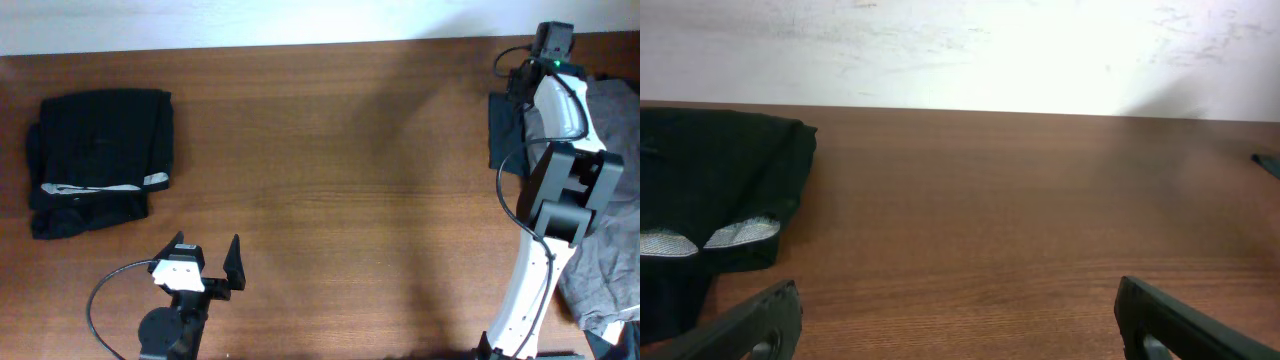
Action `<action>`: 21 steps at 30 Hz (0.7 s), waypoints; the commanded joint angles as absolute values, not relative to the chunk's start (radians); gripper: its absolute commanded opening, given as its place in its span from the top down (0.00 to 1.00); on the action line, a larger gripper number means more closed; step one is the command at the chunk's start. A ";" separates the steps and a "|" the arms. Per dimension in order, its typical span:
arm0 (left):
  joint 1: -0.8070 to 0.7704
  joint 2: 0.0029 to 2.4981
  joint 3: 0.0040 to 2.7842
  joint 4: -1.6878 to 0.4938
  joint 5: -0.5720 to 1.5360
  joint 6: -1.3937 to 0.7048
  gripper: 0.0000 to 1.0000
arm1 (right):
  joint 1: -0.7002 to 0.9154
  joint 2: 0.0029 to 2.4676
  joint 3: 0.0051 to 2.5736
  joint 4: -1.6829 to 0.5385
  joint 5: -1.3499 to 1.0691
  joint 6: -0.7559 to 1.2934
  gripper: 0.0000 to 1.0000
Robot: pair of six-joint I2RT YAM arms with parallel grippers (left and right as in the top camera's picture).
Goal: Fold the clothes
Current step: 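Reach the right gripper to the grey shorts waistband and grasp it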
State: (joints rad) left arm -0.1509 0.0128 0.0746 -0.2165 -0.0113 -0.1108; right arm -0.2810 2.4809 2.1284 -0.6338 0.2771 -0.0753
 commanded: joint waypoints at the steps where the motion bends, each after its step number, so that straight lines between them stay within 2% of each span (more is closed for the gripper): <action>1: -0.148 0.005 0.065 -0.212 0.000 -0.119 0.01 | -0.282 2.511 2.152 -0.620 0.304 -0.071 0.28; 14: -0.148 0.005 0.065 -0.212 0.000 -0.119 0.00 | -0.284 2.589 2.150 -0.593 0.309 -0.075 0.28; 21: -0.148 0.005 0.065 -0.212 0.001 -0.119 0.01 | -0.284 2.587 2.153 -0.585 0.418 -0.075 0.50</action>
State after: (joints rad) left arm -0.1509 0.0128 0.0746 -0.2165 -0.0113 -0.1108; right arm -0.2806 2.5576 2.1380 -0.5823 0.3344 -0.0818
